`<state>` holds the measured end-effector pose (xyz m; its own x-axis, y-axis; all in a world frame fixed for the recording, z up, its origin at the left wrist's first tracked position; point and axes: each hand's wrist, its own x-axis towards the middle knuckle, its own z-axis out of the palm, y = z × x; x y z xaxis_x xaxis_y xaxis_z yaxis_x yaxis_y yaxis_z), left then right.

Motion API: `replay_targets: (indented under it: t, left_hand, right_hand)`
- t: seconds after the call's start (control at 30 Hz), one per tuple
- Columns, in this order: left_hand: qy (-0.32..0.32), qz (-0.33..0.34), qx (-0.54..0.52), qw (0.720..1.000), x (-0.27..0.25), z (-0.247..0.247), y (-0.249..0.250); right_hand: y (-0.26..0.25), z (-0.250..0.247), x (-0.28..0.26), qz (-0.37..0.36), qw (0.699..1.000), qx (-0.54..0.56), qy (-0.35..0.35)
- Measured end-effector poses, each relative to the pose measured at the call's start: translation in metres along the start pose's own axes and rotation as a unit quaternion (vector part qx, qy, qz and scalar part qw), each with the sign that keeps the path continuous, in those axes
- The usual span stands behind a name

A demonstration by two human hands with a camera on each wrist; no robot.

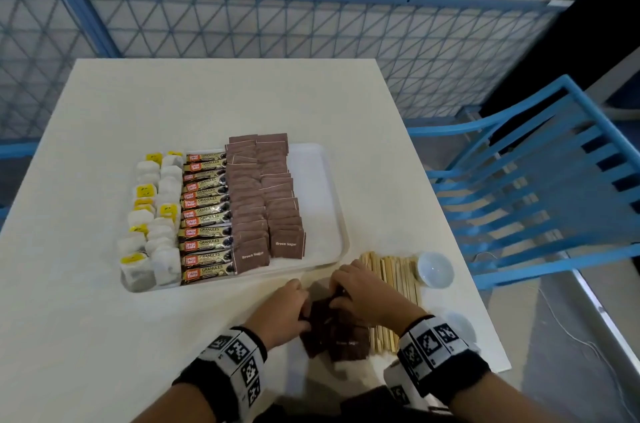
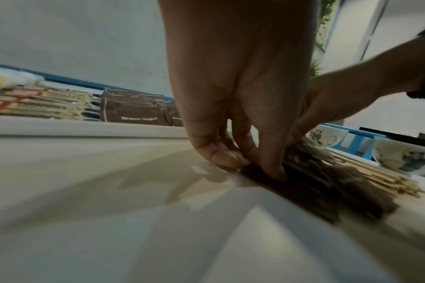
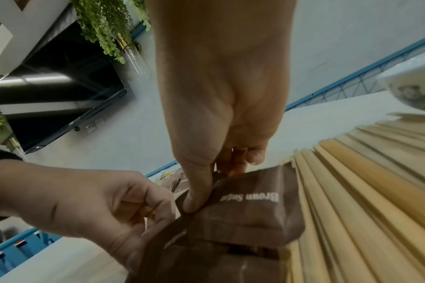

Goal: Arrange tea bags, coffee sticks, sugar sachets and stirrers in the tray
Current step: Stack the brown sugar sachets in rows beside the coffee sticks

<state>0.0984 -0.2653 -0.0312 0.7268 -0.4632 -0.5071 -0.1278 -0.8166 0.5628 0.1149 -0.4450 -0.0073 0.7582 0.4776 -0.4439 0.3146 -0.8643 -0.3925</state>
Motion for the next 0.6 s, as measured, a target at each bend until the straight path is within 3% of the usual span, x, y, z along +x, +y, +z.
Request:
replay_targets:
  t: [0.2, 0.47, 0.6]
  left_hand:
    - [0.042, -0.043, -0.068, 0.996, -0.01, -0.008, -0.014]
    - [0.038, -0.081, -0.074, 0.993, -0.027, -0.012, -0.039]
    - [0.073, -0.081, -0.228, 0.968, -0.036, -0.022, -0.047]
  right_hand:
    - [-0.01, -0.005, 0.007, 0.004, 0.996, 0.086, 0.005]
    - [-0.02, -0.003, 0.015, 0.006, 0.992, 0.126, -0.008]
    - [-0.021, -0.012, 0.016, 0.03, 0.982, 0.183, 0.043]
